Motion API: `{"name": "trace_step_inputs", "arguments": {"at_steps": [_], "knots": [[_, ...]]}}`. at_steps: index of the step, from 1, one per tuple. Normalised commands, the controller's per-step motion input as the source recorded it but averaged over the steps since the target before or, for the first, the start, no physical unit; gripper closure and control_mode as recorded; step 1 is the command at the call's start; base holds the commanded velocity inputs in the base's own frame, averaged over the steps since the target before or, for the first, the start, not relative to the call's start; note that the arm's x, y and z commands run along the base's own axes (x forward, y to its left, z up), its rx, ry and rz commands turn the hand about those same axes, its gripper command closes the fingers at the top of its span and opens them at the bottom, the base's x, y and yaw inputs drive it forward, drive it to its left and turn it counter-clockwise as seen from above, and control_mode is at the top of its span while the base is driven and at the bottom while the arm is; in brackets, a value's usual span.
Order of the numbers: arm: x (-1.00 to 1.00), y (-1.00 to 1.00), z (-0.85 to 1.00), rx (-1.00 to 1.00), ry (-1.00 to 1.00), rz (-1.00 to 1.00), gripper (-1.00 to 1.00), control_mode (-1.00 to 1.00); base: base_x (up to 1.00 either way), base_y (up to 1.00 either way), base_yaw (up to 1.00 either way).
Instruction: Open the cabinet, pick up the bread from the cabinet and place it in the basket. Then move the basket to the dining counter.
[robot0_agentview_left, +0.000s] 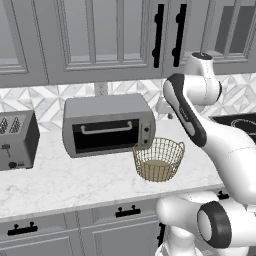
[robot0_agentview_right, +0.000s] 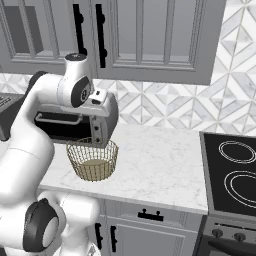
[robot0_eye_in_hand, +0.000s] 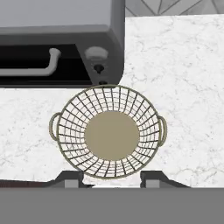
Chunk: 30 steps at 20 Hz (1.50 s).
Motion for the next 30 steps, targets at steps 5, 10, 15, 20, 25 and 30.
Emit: {"name": "trace_step_inputs", "arguments": {"at_steps": [5,10,15,20,25,30], "knots": [[-0.6,0.04,0.15,0.0,-0.21,0.04,-1.0,-1.0,0.0,0.0,0.0],[-0.27,-0.02,0.94,0.0,-0.33,0.0,-1.0,-1.0,0.0,0.0,0.0],[0.07,0.0,0.97,0.0,-0.24,0.0,-1.0,-1.0,0.0,0.0,0.0],[0.41,0.0,0.9,0.0,-0.08,0.0,-1.0,-1.0,0.0,0.0,0.0],[0.27,-0.14,0.67,0.0,0.0,0.0,-1.0,-1.0,0.0,0.0,0.0],[0.33,-0.22,0.3,0.0,0.0,0.0,-1.0,-1.0,0.0,0.0,0.0]]}}
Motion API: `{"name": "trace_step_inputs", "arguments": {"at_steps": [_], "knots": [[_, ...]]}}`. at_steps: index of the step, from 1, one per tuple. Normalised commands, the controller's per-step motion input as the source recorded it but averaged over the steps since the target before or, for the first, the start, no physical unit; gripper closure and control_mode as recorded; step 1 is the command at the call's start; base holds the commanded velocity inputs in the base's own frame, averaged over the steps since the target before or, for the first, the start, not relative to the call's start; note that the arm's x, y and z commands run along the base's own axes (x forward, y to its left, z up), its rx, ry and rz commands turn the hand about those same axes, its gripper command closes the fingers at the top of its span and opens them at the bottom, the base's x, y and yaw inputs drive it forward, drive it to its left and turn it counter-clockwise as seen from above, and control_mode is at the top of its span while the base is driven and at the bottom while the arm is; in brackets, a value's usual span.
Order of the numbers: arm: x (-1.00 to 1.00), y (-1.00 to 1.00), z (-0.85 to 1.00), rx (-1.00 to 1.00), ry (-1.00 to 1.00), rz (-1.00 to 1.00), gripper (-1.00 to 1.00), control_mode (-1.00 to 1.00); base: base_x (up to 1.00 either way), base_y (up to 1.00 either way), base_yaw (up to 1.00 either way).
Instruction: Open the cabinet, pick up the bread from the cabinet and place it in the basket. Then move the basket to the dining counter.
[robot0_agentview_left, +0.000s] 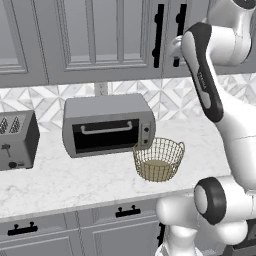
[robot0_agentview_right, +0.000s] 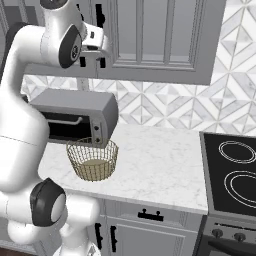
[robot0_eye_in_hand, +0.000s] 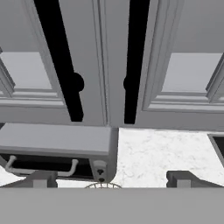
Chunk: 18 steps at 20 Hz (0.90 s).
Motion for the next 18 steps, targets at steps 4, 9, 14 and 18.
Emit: {"name": "trace_step_inputs", "arguments": {"at_steps": [4,9,14,18], "knots": [[0.47,-0.27,0.0,0.0,0.0,0.0,-1.0,-1.0,0.0,0.0,0.0],[0.61,-0.04,-0.01,0.0,-0.08,0.0,-1.0,-1.0,0.0,0.0,0.0],[0.58,0.0,-0.07,0.0,-0.13,0.0,-1.0,-1.0,0.0,0.0,0.0],[0.61,0.0,-0.16,0.0,0.0,0.0,-1.0,-1.0,0.0,0.0,0.0]]}}
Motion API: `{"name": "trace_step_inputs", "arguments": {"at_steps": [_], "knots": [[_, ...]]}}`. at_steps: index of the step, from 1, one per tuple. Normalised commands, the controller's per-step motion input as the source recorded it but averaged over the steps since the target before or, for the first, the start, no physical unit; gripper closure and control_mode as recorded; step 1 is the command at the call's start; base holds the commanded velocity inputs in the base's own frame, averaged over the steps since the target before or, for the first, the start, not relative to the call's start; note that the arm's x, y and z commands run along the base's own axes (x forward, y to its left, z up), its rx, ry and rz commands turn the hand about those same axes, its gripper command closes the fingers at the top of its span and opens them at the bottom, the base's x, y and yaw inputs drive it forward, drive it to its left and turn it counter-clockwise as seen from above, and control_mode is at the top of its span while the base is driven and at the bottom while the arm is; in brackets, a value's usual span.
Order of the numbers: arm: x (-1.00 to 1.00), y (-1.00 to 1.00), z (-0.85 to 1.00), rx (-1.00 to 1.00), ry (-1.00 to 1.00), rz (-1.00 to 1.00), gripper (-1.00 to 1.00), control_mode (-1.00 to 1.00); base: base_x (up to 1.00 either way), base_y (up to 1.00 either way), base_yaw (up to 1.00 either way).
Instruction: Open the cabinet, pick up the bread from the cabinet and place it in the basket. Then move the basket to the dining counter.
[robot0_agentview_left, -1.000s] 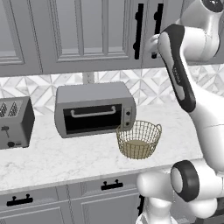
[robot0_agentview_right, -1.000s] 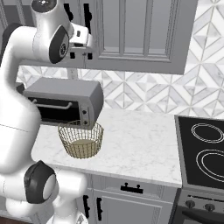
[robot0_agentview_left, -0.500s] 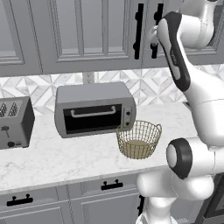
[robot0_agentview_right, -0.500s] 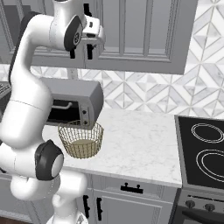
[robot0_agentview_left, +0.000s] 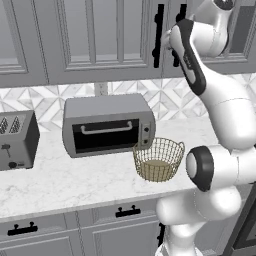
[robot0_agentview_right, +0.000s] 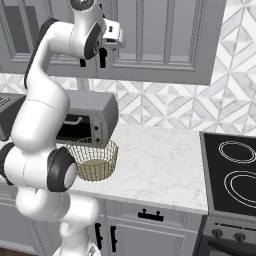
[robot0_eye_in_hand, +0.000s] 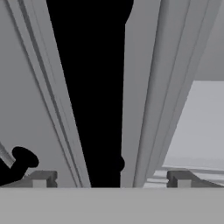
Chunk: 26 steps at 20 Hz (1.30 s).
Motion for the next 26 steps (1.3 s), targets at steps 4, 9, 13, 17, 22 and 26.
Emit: {"name": "trace_step_inputs", "arguments": {"at_steps": [4,9,13,17,22,26], "knots": [[0.55,0.0,-0.04,0.0,0.0,0.0,-1.0,-1.0,0.0,0.0,0.0],[0.53,0.0,-0.14,0.0,-0.03,0.0,1.0,-1.0,0.0,0.0,0.0],[0.43,0.0,-0.48,0.0,-0.18,0.0,1.0,-1.0,0.0,0.0,0.0],[0.72,0.0,-0.53,0.0,-0.06,0.0,1.0,-1.0,0.0,0.0,0.0],[0.52,-0.63,-0.71,0.0,-0.07,0.0,1.0,-1.0,0.0,0.0,0.0],[-0.19,-1.0,-0.14,0.0,0.0,-0.01,1.0,-1.0,0.0,0.0,0.0]]}}
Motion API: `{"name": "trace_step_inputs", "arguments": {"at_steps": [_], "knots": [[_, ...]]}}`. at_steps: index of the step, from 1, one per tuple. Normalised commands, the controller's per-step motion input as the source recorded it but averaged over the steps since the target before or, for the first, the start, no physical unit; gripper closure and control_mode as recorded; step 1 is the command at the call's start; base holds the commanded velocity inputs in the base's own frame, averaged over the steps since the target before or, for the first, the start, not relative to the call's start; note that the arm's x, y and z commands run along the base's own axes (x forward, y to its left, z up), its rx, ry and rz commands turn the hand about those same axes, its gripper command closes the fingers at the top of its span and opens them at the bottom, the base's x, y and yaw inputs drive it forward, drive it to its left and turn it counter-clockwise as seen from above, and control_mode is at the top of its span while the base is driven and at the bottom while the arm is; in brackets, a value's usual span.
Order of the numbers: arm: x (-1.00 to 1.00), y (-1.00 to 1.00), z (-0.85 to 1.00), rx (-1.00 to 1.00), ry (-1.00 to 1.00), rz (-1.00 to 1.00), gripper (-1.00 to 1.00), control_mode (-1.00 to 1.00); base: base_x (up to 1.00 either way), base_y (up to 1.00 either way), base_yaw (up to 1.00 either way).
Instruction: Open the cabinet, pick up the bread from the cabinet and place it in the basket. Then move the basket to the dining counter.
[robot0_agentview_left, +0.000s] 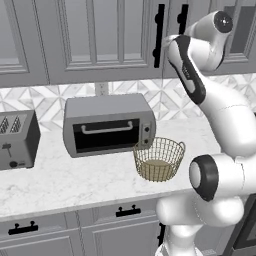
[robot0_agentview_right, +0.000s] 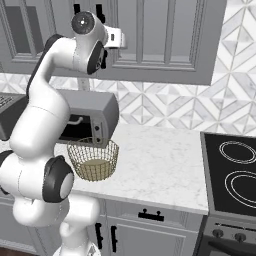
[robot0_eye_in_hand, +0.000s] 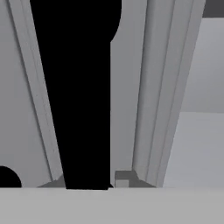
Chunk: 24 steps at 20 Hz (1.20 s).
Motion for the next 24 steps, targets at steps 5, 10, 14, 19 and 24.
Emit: {"name": "trace_step_inputs", "arguments": {"at_steps": [5,10,14,19,24], "knots": [[-0.57,-1.0,0.0,0.08,0.08,0.0,1.0,-1.0,0.0,0.0,0.0],[-0.91,-1.0,0.0,0.09,-0.01,0.0,1.0,-1.0,0.0,0.0,0.0],[-0.91,-1.0,0.0,0.06,-0.09,0.0,1.0,-1.0,0.0,0.0,0.0],[-0.8,-1.0,0.0,0.06,-0.07,-0.01,1.0,-1.0,0.0,0.0,0.0],[-0.32,-1.0,-0.01,0.0,-0.02,-0.18,1.0,-1.0,0.0,0.0,0.0]]}}
